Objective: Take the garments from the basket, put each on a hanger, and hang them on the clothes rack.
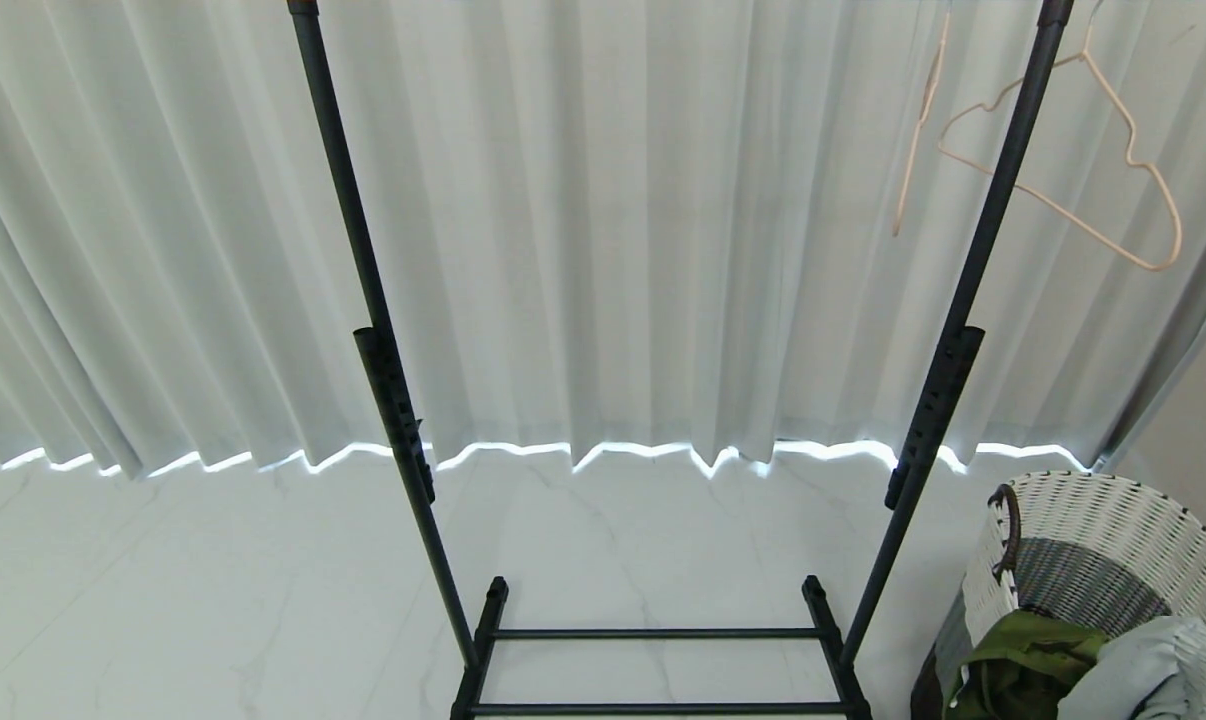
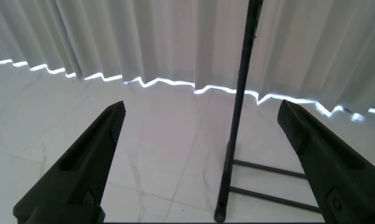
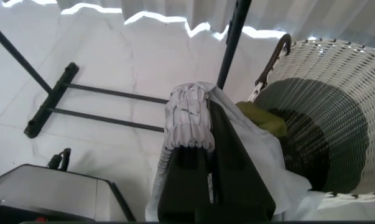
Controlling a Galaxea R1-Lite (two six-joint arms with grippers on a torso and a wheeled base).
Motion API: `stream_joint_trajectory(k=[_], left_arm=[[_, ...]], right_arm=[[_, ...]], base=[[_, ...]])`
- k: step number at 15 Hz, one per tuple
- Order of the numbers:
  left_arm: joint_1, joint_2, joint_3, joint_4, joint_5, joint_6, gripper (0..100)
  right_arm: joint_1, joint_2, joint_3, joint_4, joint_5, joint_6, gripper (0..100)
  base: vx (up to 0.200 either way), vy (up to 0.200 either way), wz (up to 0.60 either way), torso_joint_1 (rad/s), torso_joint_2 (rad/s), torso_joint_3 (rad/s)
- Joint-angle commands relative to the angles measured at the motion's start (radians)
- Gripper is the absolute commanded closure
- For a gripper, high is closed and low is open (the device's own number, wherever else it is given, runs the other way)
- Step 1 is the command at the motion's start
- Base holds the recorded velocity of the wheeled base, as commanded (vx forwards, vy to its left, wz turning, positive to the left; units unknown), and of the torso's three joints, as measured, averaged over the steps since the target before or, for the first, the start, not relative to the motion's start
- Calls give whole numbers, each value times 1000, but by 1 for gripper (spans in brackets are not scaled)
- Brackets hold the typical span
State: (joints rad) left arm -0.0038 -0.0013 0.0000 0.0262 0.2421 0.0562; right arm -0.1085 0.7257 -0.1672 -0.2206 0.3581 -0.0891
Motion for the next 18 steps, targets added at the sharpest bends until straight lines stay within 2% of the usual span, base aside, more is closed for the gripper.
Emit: stream_joint_trajectory(k=[1,5,6,7,9,11,13,16,18], left_arm=[[-1,1,0,0,0,-2,0],[-1,1,0,-2,0,-7,0],[-1,1,0,-8,-4,-2,0],[-1,1,-49,-20,-41,-9,0],[-1,18,-225,-12,-208,-39,0],[-2,90,-281,-12,-314,-10,0],[-1,181,-302,-14,-386,-9,0],[-2,376,-451,-14,-581,-9,0],[-4,512,-528,-14,-678,-9,0]], right_arm=[[3,-23,3,-13,-1,2,100],[32,-31,-55,-25,7,22,100],[49,-51,-103,-20,39,54,100],[53,-65,-144,-13,58,71,100],[58,-63,-221,3,90,75,100],[84,-42,-307,9,154,94,100],[99,-2,-405,10,185,101,100],[121,57,-514,10,237,131,100],[145,93,-548,9,275,138,100]], base=[[0,0,0,0,0,0],[0,0,0,0,0,0],[0,0,0,0,0,0],[0,0,0,0,0,0],[0,0,0,0,0,0],[0,0,0,0,0,0],[0,0,0,0,0,0],[0,0,0,0,0,0],[0,0,0,0,0,0]])
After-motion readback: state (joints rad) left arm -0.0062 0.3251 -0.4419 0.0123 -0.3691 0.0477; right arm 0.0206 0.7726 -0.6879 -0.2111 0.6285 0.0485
